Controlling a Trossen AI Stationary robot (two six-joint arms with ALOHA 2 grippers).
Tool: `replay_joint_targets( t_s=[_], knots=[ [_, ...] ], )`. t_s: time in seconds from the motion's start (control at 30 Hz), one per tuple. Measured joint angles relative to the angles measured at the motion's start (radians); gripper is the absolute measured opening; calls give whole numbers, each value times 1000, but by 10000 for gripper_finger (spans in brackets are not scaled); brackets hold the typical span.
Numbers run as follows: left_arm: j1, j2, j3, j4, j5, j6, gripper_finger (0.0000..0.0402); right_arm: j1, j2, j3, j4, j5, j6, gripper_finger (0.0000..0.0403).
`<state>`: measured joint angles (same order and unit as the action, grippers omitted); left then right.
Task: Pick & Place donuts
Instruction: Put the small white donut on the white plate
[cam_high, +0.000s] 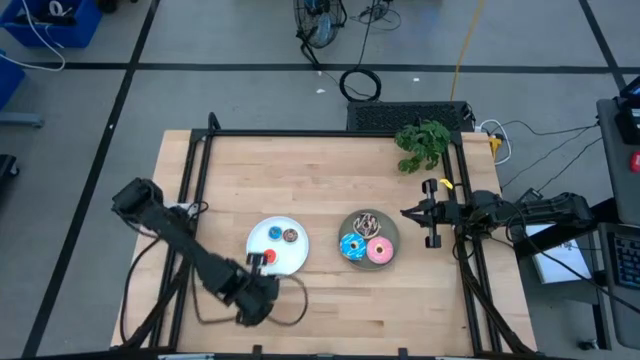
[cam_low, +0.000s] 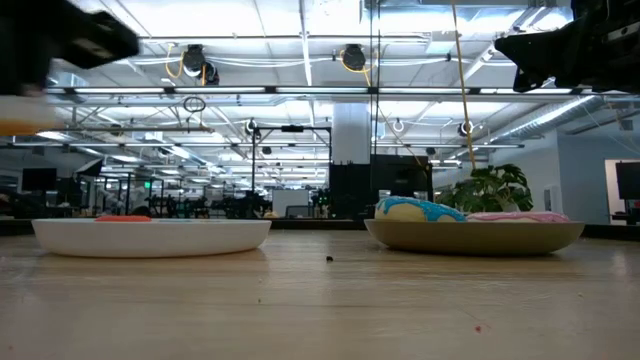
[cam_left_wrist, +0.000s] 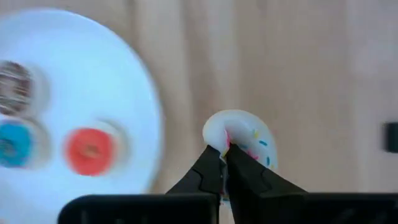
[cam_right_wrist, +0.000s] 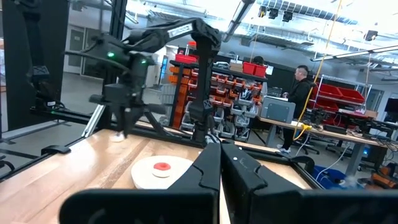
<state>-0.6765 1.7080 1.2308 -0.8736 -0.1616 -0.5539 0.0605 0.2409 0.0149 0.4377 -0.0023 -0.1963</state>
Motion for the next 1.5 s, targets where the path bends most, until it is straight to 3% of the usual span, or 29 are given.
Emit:
replay_joint_targets(
  t_s=[0.13,0.27,0.5,0.7,1.0,1.5],
  knots=[
    [114,-20,1,11,-11,162,8,0,0,0,4,0,-2,0],
    [231,-15,2,24,-16,304,22,0,0,0,7,0,-2,0],
    [374,21,2,105,12,454,7,0,0,0,-4,0,-6,0],
    [411,83,2,95,69,475,26,0,0,0,-18,0,-7,0],
    [408,169,2,68,55,482,10,0,0,0,-24,0,-10,0],
    [411,166,3,10,74,413,192,0,0,0,-15,0,-11,0]
  ],
)
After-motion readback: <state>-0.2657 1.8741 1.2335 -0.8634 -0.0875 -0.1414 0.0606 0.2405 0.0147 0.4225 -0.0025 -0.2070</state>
